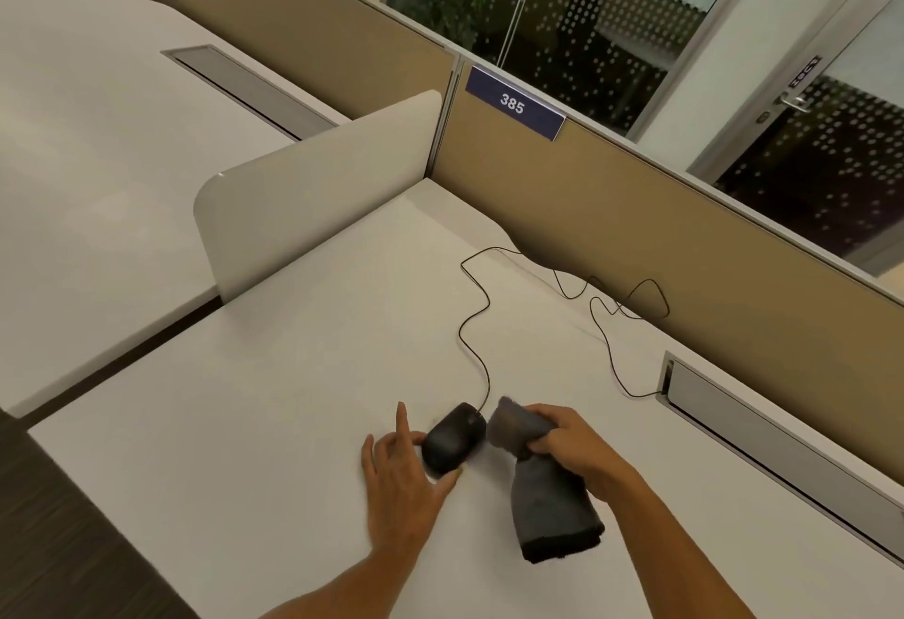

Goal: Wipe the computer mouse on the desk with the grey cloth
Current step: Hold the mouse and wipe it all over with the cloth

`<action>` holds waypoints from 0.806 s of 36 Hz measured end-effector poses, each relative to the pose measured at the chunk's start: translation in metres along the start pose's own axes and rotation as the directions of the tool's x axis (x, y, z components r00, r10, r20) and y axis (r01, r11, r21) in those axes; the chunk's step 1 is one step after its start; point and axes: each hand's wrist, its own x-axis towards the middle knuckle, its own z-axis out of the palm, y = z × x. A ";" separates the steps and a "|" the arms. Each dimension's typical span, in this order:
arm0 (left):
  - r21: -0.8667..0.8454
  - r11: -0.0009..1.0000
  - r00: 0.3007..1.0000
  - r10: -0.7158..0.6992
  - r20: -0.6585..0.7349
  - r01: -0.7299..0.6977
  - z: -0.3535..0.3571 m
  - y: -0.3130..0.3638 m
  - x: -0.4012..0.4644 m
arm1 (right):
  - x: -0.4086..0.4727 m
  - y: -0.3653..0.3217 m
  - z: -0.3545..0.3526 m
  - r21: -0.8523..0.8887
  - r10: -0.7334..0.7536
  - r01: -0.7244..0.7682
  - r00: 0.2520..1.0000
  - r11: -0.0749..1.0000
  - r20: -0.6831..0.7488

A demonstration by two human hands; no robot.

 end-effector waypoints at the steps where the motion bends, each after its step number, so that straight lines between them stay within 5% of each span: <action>1: -0.001 1.000 1.000 -0.005 0.012 0.005 0.000 0.000 0.000 | 0.000 0.003 -0.002 0.062 0.022 -0.020 0.999 0.998 -0.028; 9: 0.041 0.999 0.998 -0.028 0.063 0.026 -0.003 0.002 0.001 | 0.024 0.015 0.014 0.281 0.144 -0.103 0.981 0.954 -0.127; 29: 0.061 0.997 0.998 -0.050 0.025 0.049 0.010 -0.004 0.002 | 0.031 0.013 0.077 0.129 -0.063 0.101 0.961 0.987 -0.271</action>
